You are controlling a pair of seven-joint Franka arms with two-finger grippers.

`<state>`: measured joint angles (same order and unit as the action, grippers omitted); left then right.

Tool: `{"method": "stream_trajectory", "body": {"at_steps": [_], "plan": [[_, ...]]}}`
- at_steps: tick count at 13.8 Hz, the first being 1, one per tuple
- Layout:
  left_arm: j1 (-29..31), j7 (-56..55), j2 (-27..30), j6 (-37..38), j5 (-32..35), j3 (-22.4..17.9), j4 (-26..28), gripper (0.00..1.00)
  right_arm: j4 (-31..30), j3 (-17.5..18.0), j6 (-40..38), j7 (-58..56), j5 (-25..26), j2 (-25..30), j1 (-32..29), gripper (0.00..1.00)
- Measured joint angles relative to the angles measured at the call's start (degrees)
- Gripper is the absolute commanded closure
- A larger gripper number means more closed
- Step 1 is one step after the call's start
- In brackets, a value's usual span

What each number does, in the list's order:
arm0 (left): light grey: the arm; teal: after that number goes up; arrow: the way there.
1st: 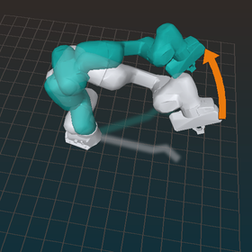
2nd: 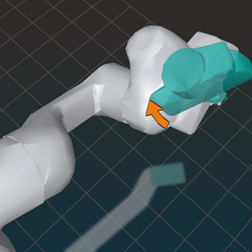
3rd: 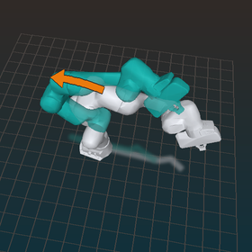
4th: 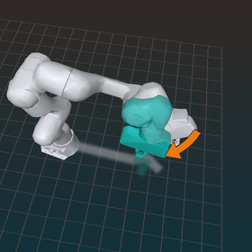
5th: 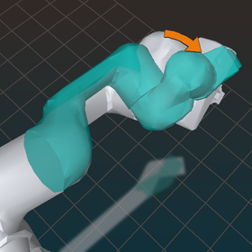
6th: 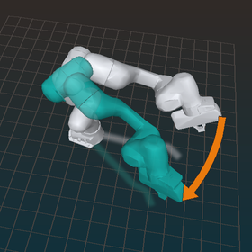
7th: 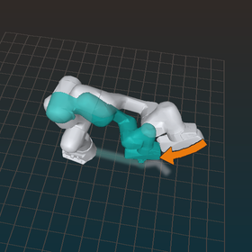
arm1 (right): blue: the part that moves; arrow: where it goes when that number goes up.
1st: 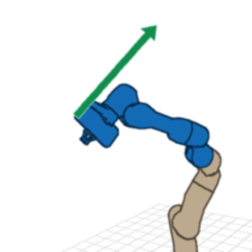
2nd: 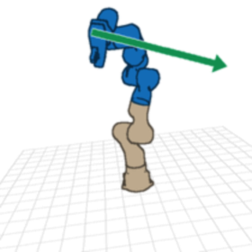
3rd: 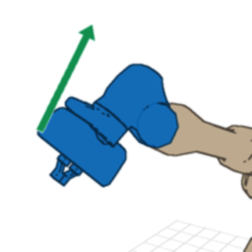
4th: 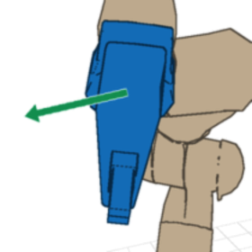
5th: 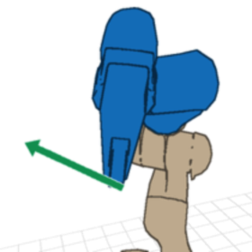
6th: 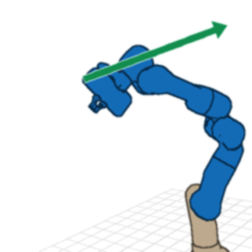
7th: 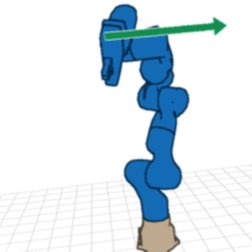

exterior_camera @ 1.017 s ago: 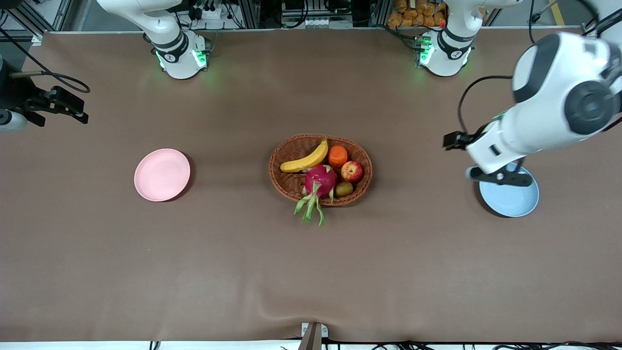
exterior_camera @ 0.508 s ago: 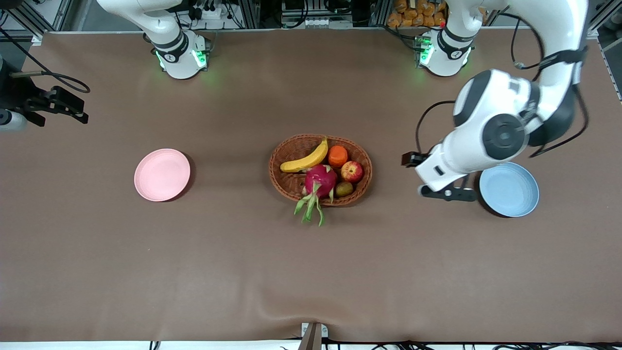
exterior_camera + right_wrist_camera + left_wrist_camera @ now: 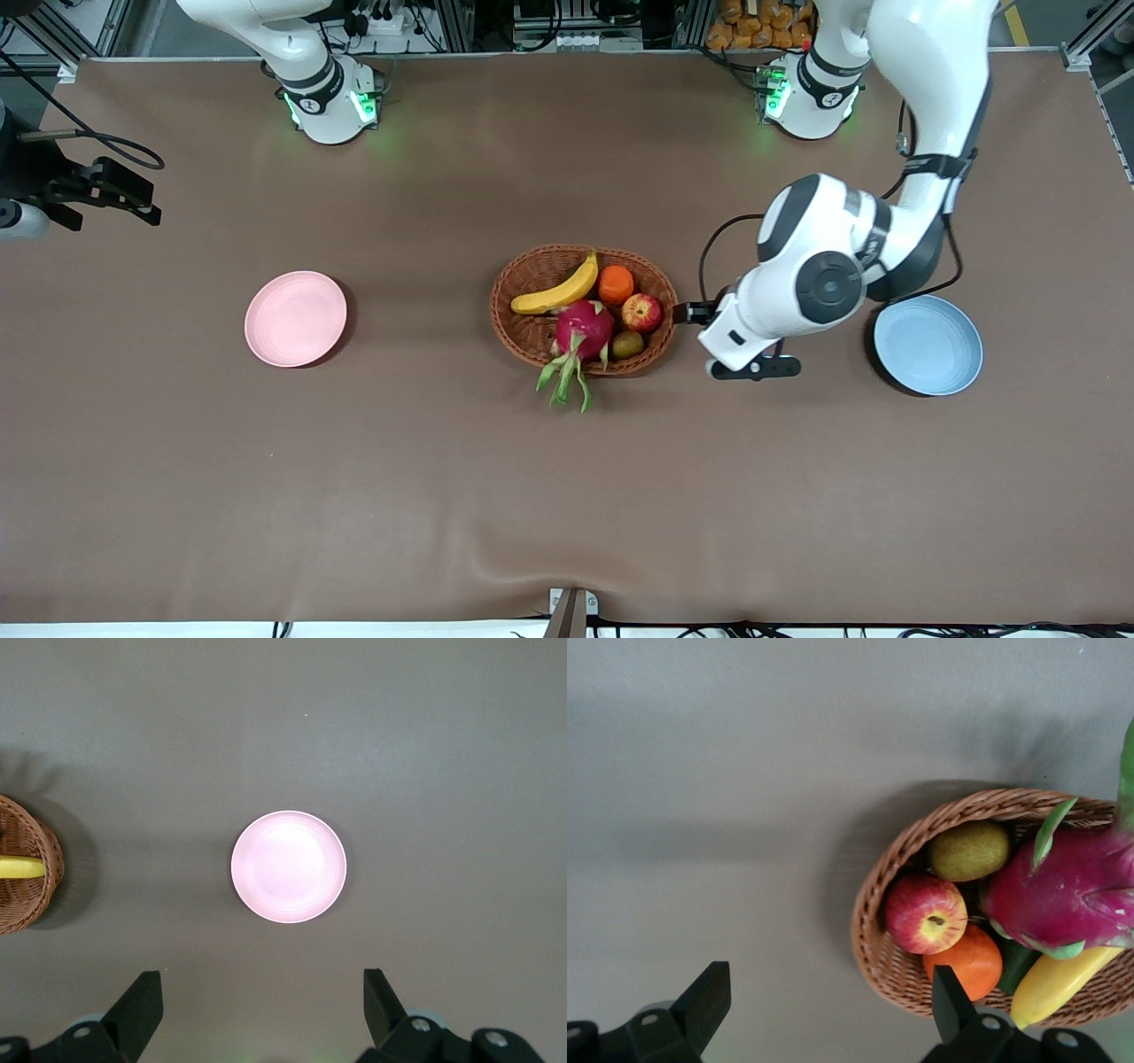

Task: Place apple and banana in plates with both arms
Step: 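Move the left gripper toward the fruit basket, then lower the left gripper onto the red apple and close it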

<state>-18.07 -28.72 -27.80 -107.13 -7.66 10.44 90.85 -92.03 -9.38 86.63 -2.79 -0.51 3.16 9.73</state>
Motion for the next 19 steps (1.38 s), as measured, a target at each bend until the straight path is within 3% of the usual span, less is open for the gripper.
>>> {"method": "stream_trajectory", "body": {"at_steps": [5, 19], "plan": [[-6.0, -6.6, -4.1, -5.5, 0.4, -0.2, -0.2, 0.0, 0.0, 0.0, 0.0, 0.0, 0.0, 0.0, 0.0, 0.0], [-8.6, -9.3, -9.9, -9.6, 1.3, -0.3, -0.7, 0.0, 0.0, -0.1, 0.0, 0.0, 0.0, 0.0, 0.0, 0.0]]}}
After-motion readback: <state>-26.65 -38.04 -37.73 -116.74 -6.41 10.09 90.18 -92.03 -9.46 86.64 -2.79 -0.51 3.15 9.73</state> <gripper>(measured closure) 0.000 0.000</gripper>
